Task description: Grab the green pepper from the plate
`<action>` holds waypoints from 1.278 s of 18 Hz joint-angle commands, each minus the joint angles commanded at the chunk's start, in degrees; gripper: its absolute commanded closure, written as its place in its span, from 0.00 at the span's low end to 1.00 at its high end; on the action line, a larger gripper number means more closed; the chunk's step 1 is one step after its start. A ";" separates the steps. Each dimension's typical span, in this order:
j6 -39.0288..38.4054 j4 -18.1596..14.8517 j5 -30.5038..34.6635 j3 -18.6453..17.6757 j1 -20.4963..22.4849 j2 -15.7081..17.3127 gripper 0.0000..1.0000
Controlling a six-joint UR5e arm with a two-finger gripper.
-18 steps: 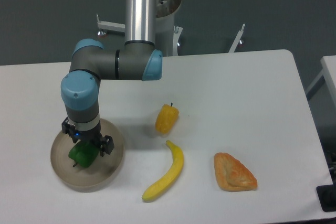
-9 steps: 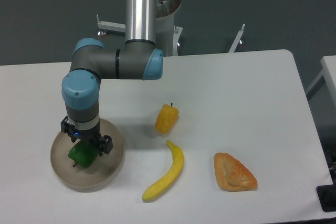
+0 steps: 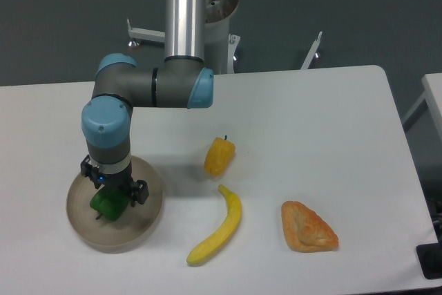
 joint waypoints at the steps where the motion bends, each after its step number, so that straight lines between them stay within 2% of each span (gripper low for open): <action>1: 0.00 0.00 0.00 0.09 0.00 -0.09 0.03; 2: 0.18 0.00 0.00 0.09 0.00 -0.18 0.22; 3: 0.27 0.00 -0.09 0.17 0.00 -0.18 0.34; 5: 0.62 0.09 -0.09 0.26 0.00 -0.26 0.44; 7: 0.80 0.00 -0.17 0.26 0.00 -0.18 0.49; 9: 0.88 -0.09 -0.26 0.18 0.09 0.17 0.52; 14: 0.97 -0.17 0.09 0.88 0.18 0.79 0.53; 17: 5.96 -0.96 0.26 1.32 0.88 2.10 0.52; 20: 9.83 -2.72 0.44 1.58 4.56 3.86 0.52; 23: 18.08 -4.56 0.44 1.58 8.43 5.09 0.52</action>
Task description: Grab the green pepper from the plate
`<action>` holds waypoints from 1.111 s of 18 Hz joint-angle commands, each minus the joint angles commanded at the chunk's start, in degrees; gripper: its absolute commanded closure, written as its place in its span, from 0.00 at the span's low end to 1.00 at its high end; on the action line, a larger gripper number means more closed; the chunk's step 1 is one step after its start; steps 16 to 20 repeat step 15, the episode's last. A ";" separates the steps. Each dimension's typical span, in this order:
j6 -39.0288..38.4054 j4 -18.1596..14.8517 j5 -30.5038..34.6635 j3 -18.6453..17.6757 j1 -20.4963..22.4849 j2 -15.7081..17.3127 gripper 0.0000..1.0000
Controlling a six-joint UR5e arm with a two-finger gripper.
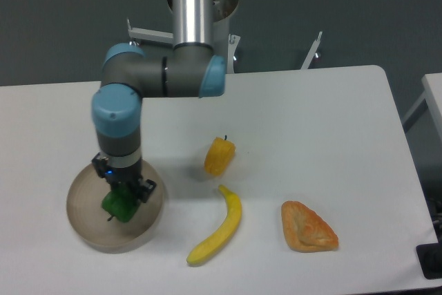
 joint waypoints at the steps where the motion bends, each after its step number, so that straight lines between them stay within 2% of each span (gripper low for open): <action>1: 2.99 -0.09 0.00 0.00 1.84 0.18 0.52; 5: 11.53 -0.09 1.40 0.09 8.35 0.80 0.52; 9: 20.15 -0.18 1.93 0.17 12.84 1.15 0.52; 12: 21.48 -0.09 2.46 0.17 14.25 1.23 0.52; 20: 21.57 -0.01 2.55 0.26 14.34 1.23 0.52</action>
